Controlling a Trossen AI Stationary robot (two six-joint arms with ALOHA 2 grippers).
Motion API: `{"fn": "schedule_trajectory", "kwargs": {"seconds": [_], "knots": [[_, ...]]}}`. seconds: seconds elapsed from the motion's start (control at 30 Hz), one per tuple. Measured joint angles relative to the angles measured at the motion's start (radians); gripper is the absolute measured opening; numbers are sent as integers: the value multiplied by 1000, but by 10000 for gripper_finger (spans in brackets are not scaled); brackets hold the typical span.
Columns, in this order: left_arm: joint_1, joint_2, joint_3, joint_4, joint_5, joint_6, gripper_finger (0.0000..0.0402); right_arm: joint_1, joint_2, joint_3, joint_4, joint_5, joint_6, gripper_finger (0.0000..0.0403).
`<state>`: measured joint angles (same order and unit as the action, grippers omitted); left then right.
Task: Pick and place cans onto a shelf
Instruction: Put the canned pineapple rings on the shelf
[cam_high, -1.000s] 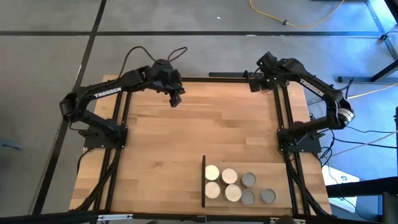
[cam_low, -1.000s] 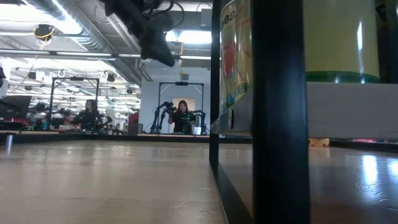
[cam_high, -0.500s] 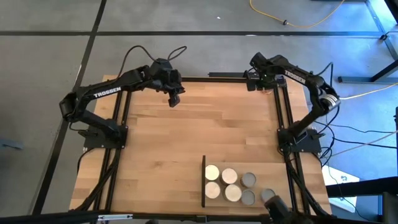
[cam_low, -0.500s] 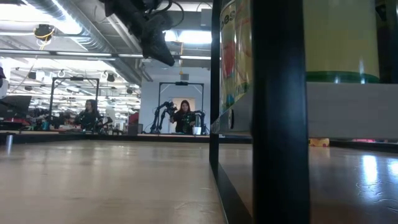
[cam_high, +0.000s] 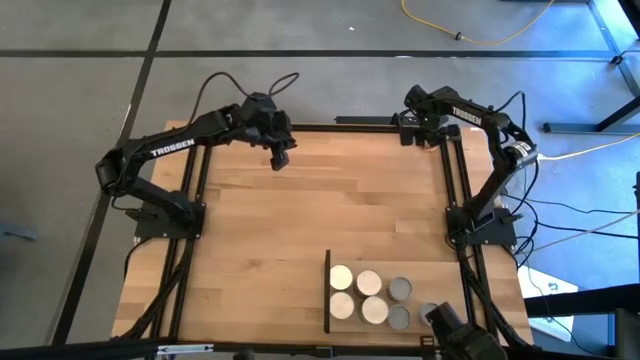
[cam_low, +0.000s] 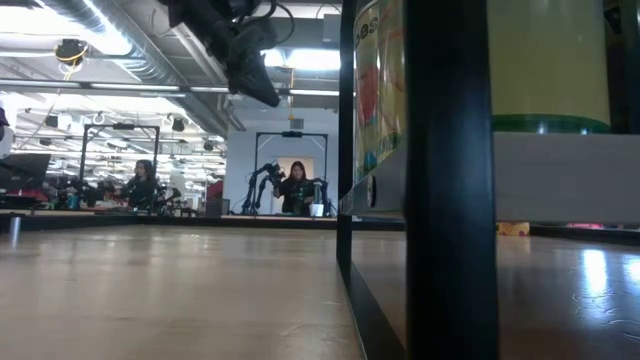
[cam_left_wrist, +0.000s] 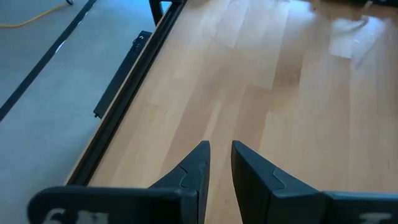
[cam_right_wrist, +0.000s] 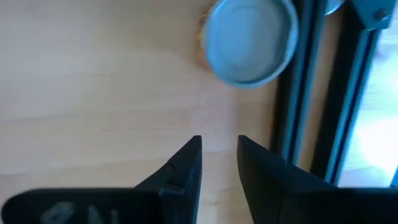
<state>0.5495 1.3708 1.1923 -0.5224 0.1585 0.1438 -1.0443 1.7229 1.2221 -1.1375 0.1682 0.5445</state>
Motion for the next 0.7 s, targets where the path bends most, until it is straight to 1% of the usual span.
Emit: {"fn": "schedule_trajectory", "kwargs": {"seconds": [0.2, 0.33, 0.4, 0.53, 0.7], "knots": [[28, 0, 0, 0, 0, 0, 58, 0, -2, 0, -13, -64, -56, 103], [42, 0, 0, 0, -1, 14, 58, 0, -2, 0, -10, -61, -43, 103], [42, 0, 0, 1, -1, 26, 58, 0, -9, 0, -23, -95, -33, 103], [42, 0, 0, 33, 0, 69, 58, 21, -63, 0, -37, -185, -54, 103], [42, 0, 0, 59, 0, 74, 58, 45, -164, 11, -30, -189, -49, 103]]}}
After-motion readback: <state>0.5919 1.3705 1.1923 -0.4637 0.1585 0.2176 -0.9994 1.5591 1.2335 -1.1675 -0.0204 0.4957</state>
